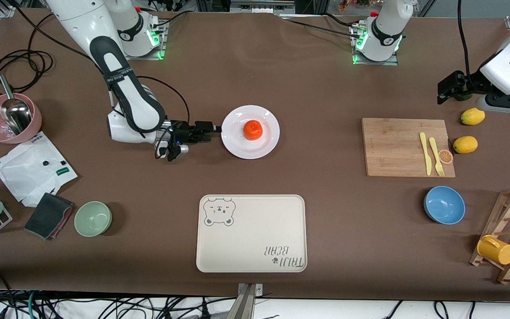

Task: Place orange and plate with both arms
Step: 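Grasp the white plate rim with the right gripper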

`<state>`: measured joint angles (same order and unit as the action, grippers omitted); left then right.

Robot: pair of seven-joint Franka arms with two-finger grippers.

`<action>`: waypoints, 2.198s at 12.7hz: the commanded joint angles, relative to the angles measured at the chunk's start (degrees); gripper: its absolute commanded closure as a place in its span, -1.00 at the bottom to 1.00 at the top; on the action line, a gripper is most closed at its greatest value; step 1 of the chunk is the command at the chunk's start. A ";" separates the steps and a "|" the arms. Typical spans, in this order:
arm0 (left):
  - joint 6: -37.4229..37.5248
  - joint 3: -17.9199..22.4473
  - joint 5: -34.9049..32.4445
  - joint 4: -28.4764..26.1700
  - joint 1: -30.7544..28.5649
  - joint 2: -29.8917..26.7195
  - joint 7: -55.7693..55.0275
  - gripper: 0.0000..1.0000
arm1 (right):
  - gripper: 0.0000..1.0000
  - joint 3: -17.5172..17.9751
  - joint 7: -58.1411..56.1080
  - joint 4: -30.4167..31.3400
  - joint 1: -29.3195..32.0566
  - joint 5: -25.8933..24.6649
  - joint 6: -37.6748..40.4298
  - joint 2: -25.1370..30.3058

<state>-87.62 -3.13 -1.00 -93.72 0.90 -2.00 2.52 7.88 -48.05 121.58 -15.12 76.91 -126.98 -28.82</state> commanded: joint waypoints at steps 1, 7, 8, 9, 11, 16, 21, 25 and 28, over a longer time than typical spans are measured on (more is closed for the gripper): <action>1.22 0.23 0.82 0.56 -0.19 -0.20 -0.50 -1.00 | -0.81 1.79 -1.61 -0.11 0.27 2.53 -3.17 -0.88; 1.31 0.24 0.82 0.65 -0.46 0.24 -0.76 -1.00 | -0.20 3.64 -7.23 -0.38 0.09 7.46 -5.82 -3.34; 1.31 0.15 0.82 0.56 -0.37 0.15 -0.76 -1.00 | -0.09 3.72 -7.41 -0.46 0.00 7.55 -5.91 -3.35; 1.31 0.15 0.82 0.65 -0.37 0.24 -0.76 -1.00 | -0.07 3.81 -7.41 -0.38 0.00 7.73 -5.99 -3.43; 1.22 0.06 0.73 0.74 0.33 0.24 -0.68 -1.00 | 0.01 3.81 -7.50 -0.38 -0.17 7.73 -6.35 -3.78; 1.49 -0.82 0.73 1.26 0.33 0.33 -0.85 -1.00 | 0.14 3.90 -10.57 -0.38 -1.57 11.23 -7.23 -4.84; 1.40 -0.82 0.73 1.26 0.33 0.41 -0.85 -1.00 | 0.62 3.90 -10.92 -0.38 -2.02 11.60 -8.10 -5.28; 1.40 -0.82 0.64 1.26 0.33 0.41 -0.85 -1.00 | 0.97 3.90 -11.36 -0.38 -2.11 11.60 -8.10 -5.72; 1.40 -0.82 0.64 1.26 0.33 0.41 -0.85 -1.00 | 1.00 3.90 -11.36 -0.46 -2.02 11.60 -7.93 -5.81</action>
<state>-87.11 -3.98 -1.00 -93.56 1.05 -1.87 2.41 11.48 -58.10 121.44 -16.87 87.13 -133.87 -33.96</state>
